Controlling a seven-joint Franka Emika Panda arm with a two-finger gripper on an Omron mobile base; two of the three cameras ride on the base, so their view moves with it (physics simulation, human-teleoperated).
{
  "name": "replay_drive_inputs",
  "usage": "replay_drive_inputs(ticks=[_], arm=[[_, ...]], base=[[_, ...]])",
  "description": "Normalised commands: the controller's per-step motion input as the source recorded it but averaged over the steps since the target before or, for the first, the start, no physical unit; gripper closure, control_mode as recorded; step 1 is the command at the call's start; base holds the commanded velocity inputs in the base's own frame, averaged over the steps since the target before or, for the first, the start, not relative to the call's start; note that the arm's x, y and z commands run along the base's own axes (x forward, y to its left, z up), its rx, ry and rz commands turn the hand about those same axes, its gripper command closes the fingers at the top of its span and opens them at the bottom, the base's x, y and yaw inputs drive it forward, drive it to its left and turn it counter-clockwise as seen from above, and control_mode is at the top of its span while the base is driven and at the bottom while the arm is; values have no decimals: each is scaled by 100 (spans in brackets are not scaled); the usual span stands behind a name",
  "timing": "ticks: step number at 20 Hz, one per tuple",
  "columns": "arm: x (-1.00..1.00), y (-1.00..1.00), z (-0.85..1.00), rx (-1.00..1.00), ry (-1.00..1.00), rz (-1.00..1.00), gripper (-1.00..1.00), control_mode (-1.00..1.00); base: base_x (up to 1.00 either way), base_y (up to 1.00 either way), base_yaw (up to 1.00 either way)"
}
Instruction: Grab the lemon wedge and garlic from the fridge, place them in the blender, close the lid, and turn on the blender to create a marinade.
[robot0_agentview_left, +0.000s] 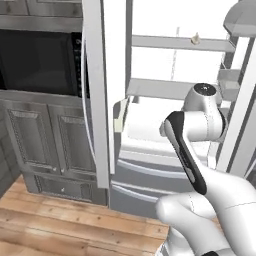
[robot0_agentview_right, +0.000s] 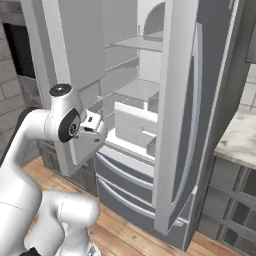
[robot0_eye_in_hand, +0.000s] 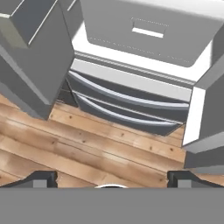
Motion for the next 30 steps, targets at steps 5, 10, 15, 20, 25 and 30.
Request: replay_drive_inputs(ticks=[5, 10, 15, 20, 25, 30], arm=[[0, 0, 0, 0, 0, 0, -100, 100], [0, 0, 0, 0, 0, 0, -100, 100], [0, 0, 0, 0, 0, 0, -100, 100], [0, 0, 0, 0, 0, 0, -100, 100], [0, 0, 0, 0, 0, 0, -100, 100], [0, 0, 0, 0, 0, 0, -100, 100]], base=[[55, 7, -34], [40, 51, -45], [29, 82, -41], [44, 22, -31], [41, -1, -13], [46, 0, -6]])
